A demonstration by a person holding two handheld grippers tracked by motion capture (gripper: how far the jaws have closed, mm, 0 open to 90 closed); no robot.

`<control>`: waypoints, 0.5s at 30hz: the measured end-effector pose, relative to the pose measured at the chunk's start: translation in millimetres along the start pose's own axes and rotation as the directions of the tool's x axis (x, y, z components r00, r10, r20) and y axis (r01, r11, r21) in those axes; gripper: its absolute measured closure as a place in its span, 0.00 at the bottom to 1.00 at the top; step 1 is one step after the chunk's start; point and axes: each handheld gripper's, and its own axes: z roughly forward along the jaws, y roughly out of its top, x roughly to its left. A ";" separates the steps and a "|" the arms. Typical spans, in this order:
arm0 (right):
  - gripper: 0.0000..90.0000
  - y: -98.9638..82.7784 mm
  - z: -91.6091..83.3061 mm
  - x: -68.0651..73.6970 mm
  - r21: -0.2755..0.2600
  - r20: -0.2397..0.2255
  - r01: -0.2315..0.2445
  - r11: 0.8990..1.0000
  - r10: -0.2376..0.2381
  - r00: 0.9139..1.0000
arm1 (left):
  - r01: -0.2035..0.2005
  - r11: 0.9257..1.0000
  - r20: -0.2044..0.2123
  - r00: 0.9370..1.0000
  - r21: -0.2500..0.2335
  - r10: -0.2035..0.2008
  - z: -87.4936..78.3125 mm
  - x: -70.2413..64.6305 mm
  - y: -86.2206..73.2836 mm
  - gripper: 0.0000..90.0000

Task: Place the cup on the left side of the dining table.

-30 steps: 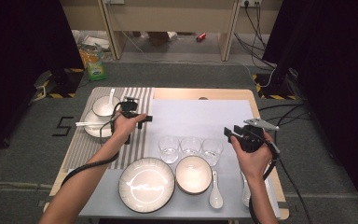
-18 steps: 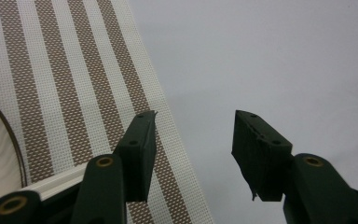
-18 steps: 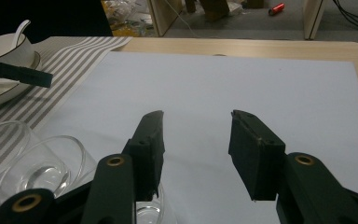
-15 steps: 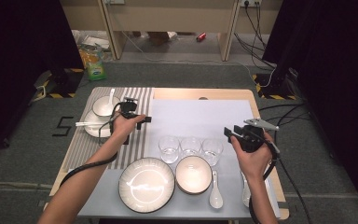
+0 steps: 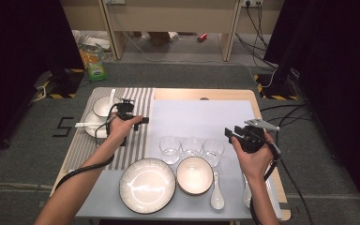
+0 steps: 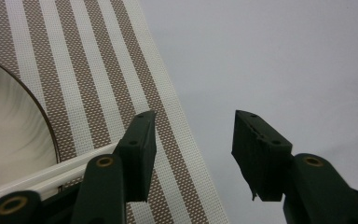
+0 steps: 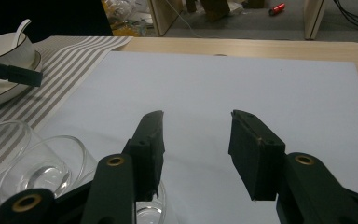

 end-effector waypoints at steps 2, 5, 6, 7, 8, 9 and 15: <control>0.61 -0.4 -0.2 -0.6 0.000 0.001 -0.001 1.000 0.001 1.000 | -0.001 1.000 0.009 1.000 -0.013 0.001 -5.8 0.6 -0.1 0.54; 0.61 -1.0 0.3 -1.2 0.005 0.001 -0.004 1.000 0.004 1.000 | 0.000 0.999 0.003 1.000 -0.033 0.000 -15.7 3.0 -2.7 0.54; 0.61 -1.1 0.5 -1.2 0.004 0.000 -0.001 1.000 0.001 1.000 | 0.003 0.999 0.005 1.000 -0.037 -0.003 -19.5 4.5 -4.0 0.54; 0.61 -0.9 0.4 -0.9 0.004 0.000 -0.002 1.000 0.002 1.000 | -0.003 0.999 -0.004 1.000 -0.044 0.003 -24.5 6.7 -6.0 0.54; 0.61 -0.7 0.0 -0.8 0.003 0.000 -0.003 1.000 0.003 1.000 | -0.008 0.999 -0.007 1.000 -0.046 0.008 -28.0 8.4 -7.2 0.54; 0.61 -0.6 -0.2 -0.9 0.001 0.003 0.000 1.000 0.000 1.000 | -0.013 0.998 -0.015 1.000 -0.056 0.012 -33.7 11.5 -9.5 0.54; 0.61 -0.8 -1.0 -1.9 0.004 0.003 -0.003 1.000 0.003 1.000 | -0.002 0.995 -0.054 0.999 -0.097 -0.003 -63.5 34.7 -22.2 0.52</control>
